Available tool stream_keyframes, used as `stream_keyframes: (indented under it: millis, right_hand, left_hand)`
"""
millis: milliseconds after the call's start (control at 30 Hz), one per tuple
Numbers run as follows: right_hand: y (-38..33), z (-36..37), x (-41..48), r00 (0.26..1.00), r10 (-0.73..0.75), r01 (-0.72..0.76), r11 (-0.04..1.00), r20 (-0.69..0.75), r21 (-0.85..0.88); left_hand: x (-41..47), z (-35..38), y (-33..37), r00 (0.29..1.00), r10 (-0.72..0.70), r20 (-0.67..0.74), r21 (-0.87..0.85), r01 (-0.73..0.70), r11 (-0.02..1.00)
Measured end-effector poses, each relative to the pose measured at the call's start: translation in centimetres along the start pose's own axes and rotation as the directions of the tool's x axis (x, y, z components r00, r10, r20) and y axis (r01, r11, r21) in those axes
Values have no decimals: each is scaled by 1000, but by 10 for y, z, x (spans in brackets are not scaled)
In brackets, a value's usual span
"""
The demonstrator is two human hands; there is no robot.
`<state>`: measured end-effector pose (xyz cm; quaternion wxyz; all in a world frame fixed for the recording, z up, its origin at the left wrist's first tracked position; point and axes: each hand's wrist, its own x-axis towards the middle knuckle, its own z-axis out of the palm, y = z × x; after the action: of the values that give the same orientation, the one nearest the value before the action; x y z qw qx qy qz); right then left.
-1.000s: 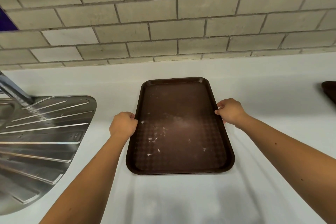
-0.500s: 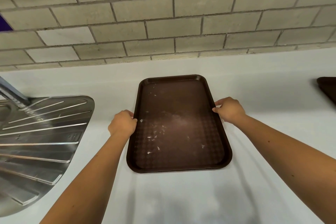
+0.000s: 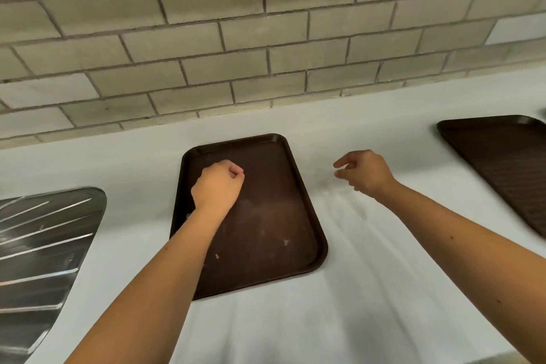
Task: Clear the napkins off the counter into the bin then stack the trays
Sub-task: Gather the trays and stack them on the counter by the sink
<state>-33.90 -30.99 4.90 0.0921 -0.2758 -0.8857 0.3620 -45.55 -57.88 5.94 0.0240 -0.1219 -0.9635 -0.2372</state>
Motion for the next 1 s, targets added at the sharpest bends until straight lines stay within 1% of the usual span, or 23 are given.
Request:
stream_keyframes:
  millis: [100, 167, 233, 300, 400, 533, 600, 733, 1000]
  right_hand:
    - [16, -29, -7, 998, 27, -25, 999, -57, 22]
    - [28, -50, -12, 995, 37, -34, 999, -92, 31]
    - [41, -71, -17, 991, 41, -38, 999, -124, 26]
    - [54, -93, -22, 988, 35, -31, 999, -154, 29]
    - [81, -132, -29, 978, 17, -14, 1000, -206, 17]
    - [127, -187, -30, 972, 27, -20, 999, -233, 34]
    - [156, -214, -27, 971, 30, -23, 999, -239, 29]
    - [214, -263, -18, 981, 30, -36, 999, -193, -26]
    - [317, -347, 15, 989, 68, -78, 994, -130, -74]
  left_hand:
    - [-1, 9, 38, 995, 89, 55, -27, -87, 996]
    - [2, 15, 63, 988, 112, 103, -62, -106, 992]
    - [5, 21, 88, 979, 131, 156, -135, -110, 985]
    - [6, 29, 112, 968, 138, 210, -264, -80, 961]
    - [-2, 46, 155, 952, 150, 269, -441, -17, 897]
    - [-23, 71, 217, 931, 181, 317, -555, 27, 832]
    - [-32, 91, 249, 929, 179, 323, -582, 46, 812]
    - [-52, 133, 313, 933, 148, 329, -606, 89, 791]
    - [-92, 204, 413, 944, 53, 326, -592, 160, 790]
